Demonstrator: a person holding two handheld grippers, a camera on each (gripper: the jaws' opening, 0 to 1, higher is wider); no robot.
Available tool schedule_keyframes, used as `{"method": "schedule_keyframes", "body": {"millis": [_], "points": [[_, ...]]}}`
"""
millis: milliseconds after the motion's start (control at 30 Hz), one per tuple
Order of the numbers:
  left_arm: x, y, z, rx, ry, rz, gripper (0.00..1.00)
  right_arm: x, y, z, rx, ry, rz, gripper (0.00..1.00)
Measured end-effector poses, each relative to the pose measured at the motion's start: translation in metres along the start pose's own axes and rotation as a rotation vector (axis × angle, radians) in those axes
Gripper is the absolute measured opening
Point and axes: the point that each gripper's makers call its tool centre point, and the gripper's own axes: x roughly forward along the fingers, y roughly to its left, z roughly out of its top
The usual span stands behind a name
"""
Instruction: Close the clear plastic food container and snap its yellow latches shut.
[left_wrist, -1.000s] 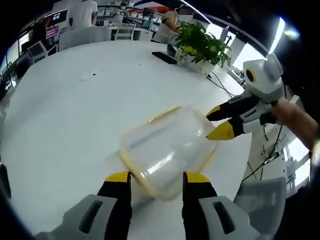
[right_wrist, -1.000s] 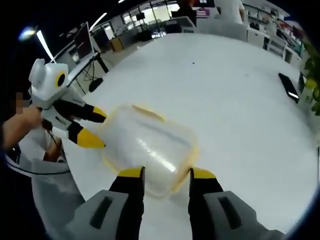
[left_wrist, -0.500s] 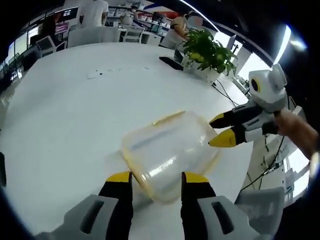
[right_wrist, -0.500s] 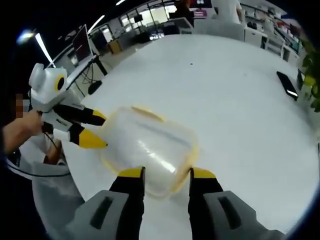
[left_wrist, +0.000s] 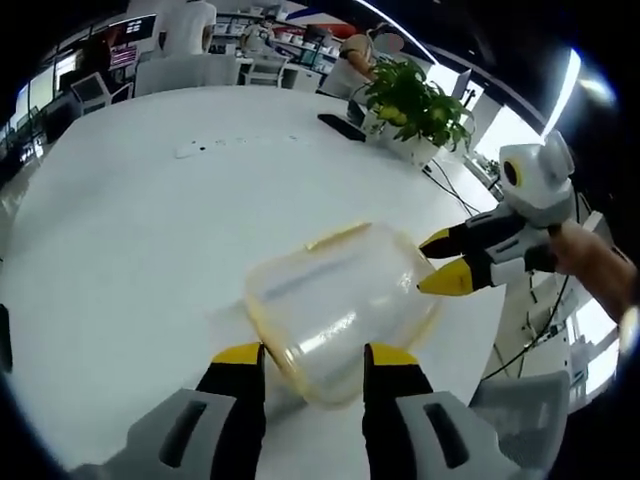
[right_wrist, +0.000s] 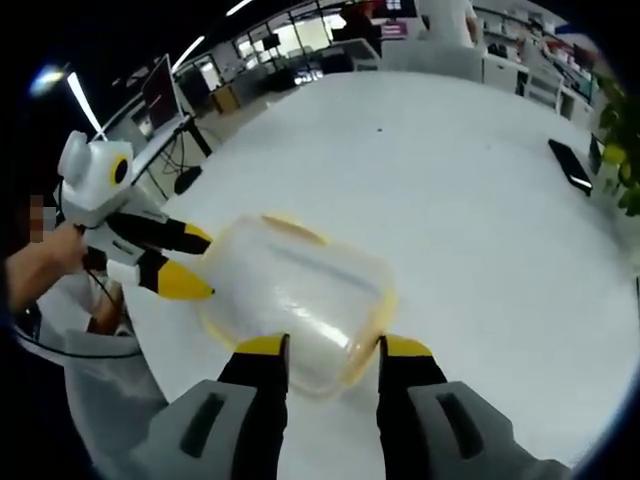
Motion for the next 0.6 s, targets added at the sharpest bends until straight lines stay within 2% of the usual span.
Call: {"method": "schedule_keyframes", "body": {"millis": [600], "points": [[-0.011,0.004,-0.014,0.004,0.008,-0.007,0.31,0.0,0.018,-0.009,0.009,-0.008,-0.005,0.31]]}}
